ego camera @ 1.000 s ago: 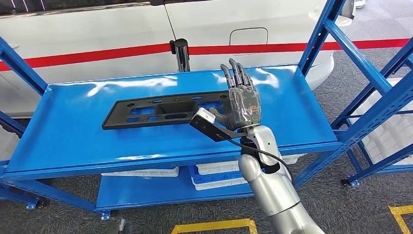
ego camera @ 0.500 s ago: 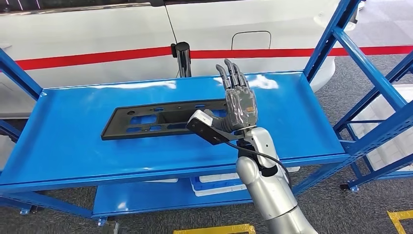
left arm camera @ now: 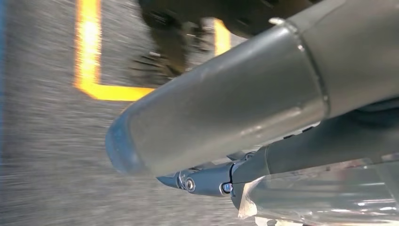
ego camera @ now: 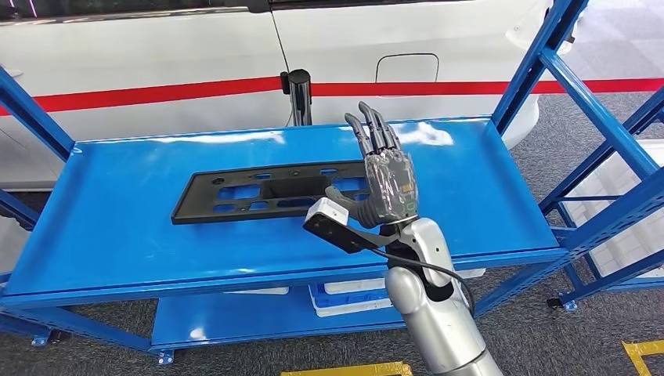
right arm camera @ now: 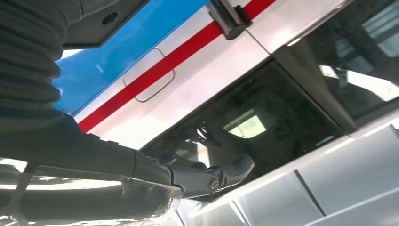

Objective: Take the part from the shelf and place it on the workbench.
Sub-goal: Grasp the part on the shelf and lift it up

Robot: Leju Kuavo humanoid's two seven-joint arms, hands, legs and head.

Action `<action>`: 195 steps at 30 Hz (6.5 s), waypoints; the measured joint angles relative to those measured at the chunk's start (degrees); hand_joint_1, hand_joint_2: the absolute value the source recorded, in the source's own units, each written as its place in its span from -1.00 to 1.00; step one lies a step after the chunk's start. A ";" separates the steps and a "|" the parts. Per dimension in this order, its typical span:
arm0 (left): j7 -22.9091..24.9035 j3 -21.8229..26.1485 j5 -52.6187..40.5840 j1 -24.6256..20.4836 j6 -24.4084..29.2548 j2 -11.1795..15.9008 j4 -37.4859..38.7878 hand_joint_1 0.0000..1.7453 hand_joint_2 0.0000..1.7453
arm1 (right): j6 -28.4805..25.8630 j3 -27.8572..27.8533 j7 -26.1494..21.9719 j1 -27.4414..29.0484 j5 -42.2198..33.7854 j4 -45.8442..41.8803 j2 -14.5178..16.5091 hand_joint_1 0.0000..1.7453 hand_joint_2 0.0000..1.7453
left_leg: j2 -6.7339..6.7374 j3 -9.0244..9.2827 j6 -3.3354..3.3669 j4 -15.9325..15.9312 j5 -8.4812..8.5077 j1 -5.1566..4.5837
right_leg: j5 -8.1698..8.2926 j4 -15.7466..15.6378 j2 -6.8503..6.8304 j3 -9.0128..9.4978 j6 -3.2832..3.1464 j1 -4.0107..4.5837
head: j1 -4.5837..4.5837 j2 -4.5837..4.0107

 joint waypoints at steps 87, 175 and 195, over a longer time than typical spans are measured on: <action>10.60 8.60 -4.85 2.10 4.63 0.38 1.09 -1.00 -1.00 | -3.98 1.42 6.09 -7.10 18.96 31.39 0.61 1.00 1.00 | 0.02 0.04 -0.02 0.02 -0.01 0.28 | -0.03 0.01 0.00 0.11 -0.03 0.05 | 0.00 0.00; 0.94 12.73 -13.04 1.07 -1.76 -1.00 1.07 -1.00 1.00 | -4.09 6.85 0.71 -0.45 -4.74 -17.06 -5.49 1.00 1.00 | 0.14 -0.21 0.82 0.74 0.20 0.93 | -0.63 2.24 -0.11 -0.31 2.52 -1.15 | 0.31 -0.01; 1.58 15.72 -12.07 1.02 2.20 -1.12 1.07 -1.00 1.00 | -3.28 5.43 -0.06 -0.04 -6.11 -17.08 0.35 1.00 1.00 | 0.34 5.20 -0.17 0.11 -4.19 1.95 | 2.49 3.22 -0.45 -5.15 1.85 -0.94 | 0.03 0.01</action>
